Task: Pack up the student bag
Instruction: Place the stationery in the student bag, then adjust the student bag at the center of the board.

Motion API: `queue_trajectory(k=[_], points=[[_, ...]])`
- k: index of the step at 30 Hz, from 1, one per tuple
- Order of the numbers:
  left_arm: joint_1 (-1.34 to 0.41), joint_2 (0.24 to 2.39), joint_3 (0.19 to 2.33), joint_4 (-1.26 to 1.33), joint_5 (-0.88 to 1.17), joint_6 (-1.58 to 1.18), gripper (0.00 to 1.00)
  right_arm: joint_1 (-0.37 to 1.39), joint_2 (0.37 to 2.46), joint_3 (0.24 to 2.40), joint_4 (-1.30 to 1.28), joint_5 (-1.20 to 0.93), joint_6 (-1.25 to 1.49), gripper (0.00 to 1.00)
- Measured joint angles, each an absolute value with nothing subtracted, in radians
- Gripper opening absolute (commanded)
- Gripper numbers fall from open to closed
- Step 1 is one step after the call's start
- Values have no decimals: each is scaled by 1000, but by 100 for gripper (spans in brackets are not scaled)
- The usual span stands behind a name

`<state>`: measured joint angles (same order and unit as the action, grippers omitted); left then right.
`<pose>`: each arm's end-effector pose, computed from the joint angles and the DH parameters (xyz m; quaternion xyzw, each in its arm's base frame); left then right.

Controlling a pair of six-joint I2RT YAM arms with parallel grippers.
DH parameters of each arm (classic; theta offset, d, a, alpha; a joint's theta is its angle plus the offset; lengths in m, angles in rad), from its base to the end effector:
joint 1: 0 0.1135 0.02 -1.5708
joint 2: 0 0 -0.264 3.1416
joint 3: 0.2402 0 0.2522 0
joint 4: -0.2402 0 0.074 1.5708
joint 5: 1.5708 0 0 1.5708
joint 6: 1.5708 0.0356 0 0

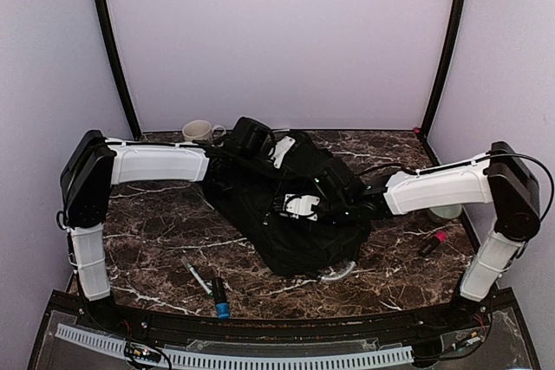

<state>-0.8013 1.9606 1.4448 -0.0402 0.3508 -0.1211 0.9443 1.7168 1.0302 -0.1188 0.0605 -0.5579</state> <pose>0.3073 -0.3348 0.2324 0.3670 0.7830 -0.3495 0.3606 0.2139 0.2918 0.1868 -0.6245 0.6855 0.0441 0.3717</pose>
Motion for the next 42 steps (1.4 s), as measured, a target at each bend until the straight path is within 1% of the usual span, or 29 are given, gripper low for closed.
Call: queue_trajectory(k=[4, 6, 9, 10, 12, 13, 16, 22, 23, 24, 25, 29, 32, 33, 35, 36, 37, 38, 39, 42], points=[[-822, 1950, 1476, -85, 350, -102, 0, 945, 1646, 1032, -245, 17, -548, 28], [-826, 1949, 1499, -130, 347, -68, 0, 945, 1594, 1058, -326, -45, -548, 30], [-822, 1949, 1541, -206, 340, -17, 0, 943, 1511, 1113, -393, -120, -549, 38], [-817, 1949, 1559, -230, 340, -2, 0, 940, 1478, 1124, -413, -145, -551, 42], [-807, 1949, 1584, -262, 343, 20, 0, 936, 1418, 1136, -456, -193, -570, 57], [-801, 1949, 1589, -270, 345, 27, 0, 936, 1394, 1137, -477, -215, -585, 61], [-788, 1952, 1590, -288, 359, 35, 0, 939, 1360, 1118, -530, -242, -640, 64], [-783, 1968, 1590, -286, 385, 32, 0, 1000, 1375, 997, -611, -169, -721, 69], [-783, 1971, 1590, -286, 387, 30, 0, 1012, 1380, 984, -614, -150, -729, 70], [-783, 1973, 1590, -286, 389, 29, 0, 1025, 1385, 974, -613, -133, -735, 75], [-783, 1975, 1590, -284, 391, 28, 0, 1040, 1394, 969, -611, -115, -742, 77], [-783, 1988, 1590, -279, 403, 23, 0, 1095, 1433, 952, -561, -47, -770, 77], [-783, 1996, 1590, -278, 408, 23, 0, 1127, 1476, 944, -524, -4, -791, 72], [-783, 1997, 1590, -278, 408, 23, 0, 1137, 1495, 942, -509, 14, -799, 67], [-783, 1998, 1590, -278, 408, 23, 0, 1150, 1531, 936, -479, 52, -813, 48], [-783, 1998, 1590, -278, 408, 23, 0, 1155, 1551, 931, -461, 78, -815, 36], [-783, 2000, 1590, -278, 408, 23, 0, 1160, 1571, 928, -447, 109, -819, 22], [-783, 2003, 1592, -279, 408, 25, 0, 1164, 1590, 928, -429, 141, -820, 9], [-783, 2007, 1596, -281, 409, 27, 0, 1164, 1602, 928, -414, 169, -820, 0], [-780, 2039, 1645, -306, 403, 40, 0, 1169, 1581, 931, -412, 230, -829, 0]])
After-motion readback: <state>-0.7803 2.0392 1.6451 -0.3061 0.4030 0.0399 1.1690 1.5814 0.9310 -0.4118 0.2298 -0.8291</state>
